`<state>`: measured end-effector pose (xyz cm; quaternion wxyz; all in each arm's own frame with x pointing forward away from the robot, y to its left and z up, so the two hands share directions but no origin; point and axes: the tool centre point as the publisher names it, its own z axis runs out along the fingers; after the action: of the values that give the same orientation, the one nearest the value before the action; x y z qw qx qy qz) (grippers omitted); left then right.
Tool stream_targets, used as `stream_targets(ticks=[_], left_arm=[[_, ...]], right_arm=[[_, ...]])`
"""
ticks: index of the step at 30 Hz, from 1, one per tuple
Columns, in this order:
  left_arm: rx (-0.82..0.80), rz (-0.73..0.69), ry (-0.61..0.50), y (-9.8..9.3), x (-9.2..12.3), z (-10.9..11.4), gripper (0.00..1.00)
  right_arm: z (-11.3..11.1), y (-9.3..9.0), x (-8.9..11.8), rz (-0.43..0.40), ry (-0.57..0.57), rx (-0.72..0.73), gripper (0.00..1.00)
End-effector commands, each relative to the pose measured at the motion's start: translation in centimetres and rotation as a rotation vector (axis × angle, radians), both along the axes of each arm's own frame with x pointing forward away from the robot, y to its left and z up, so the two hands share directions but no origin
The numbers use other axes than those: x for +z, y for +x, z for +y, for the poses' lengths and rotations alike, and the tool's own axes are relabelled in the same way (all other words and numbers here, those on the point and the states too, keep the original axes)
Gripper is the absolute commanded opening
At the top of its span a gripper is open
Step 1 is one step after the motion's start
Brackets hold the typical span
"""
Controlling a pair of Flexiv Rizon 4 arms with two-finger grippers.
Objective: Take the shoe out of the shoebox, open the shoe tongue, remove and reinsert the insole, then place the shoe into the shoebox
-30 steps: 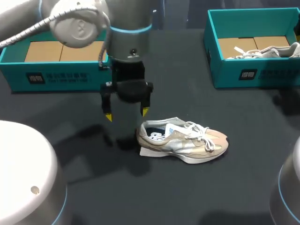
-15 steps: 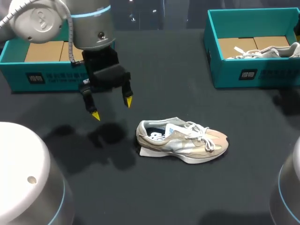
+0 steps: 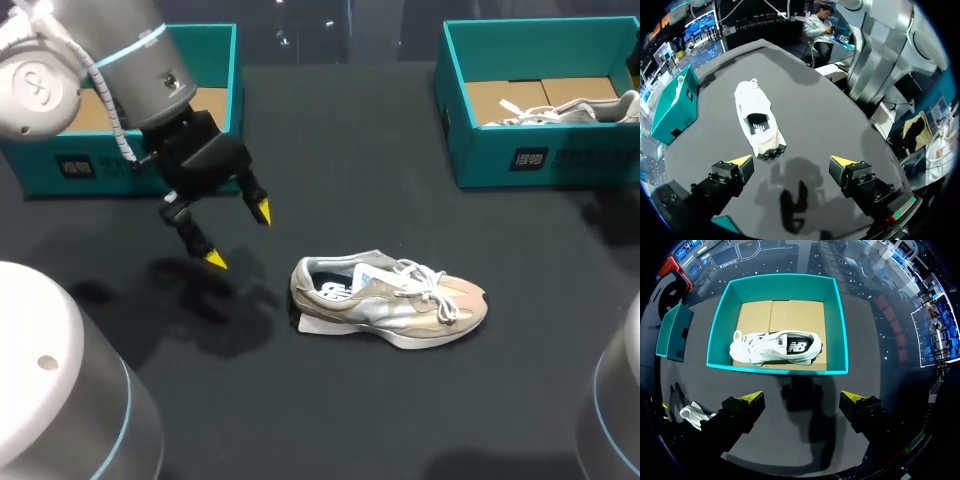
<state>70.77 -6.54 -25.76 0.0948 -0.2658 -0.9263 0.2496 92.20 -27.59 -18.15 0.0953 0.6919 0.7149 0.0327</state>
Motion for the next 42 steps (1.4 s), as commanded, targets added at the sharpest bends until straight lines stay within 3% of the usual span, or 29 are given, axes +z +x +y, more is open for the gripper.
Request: stream_targets(ticks=[1,6,10,13,23,29,42], left_arm=[[0.326,0.019,-0.229,-0.3,-2.1,0.8,1.00],[0.434,0.048,-0.331,0.7,-6.1,1.8,1.00],[0.532,0.061,-0.438,0.7,-7.5,2.1,1.00],[0.581,0.118,-0.453,0.4,-7.4,2.6,1.00],[0.581,0.118,-0.453,0.4,-7.4,2.6,1.00],[0.620,0.128,-0.537,1.1,-10.2,3.4,1.00],[0.587,0.103,-0.579,0.9,-11.7,3.4,1.00]], right_arm=[[0.0,-0.1,0.0,-0.001,-0.002,-0.001,1.00],[0.0,-0.1,0.0,-0.001,-0.002,-0.001,1.00],[0.0,-0.1,0.0,-0.001,-0.002,-0.001,1.00],[0.0,-0.1,0.0,-0.001,-0.002,-0.001,1.00],[0.0,-0.1,0.0,-0.001,-0.002,-0.001,1.00],[0.0,-0.1,0.0,-0.001,-0.002,-0.001,1.00],[0.0,-0.1,0.0,-0.001,-0.002,-0.001,1.00]])
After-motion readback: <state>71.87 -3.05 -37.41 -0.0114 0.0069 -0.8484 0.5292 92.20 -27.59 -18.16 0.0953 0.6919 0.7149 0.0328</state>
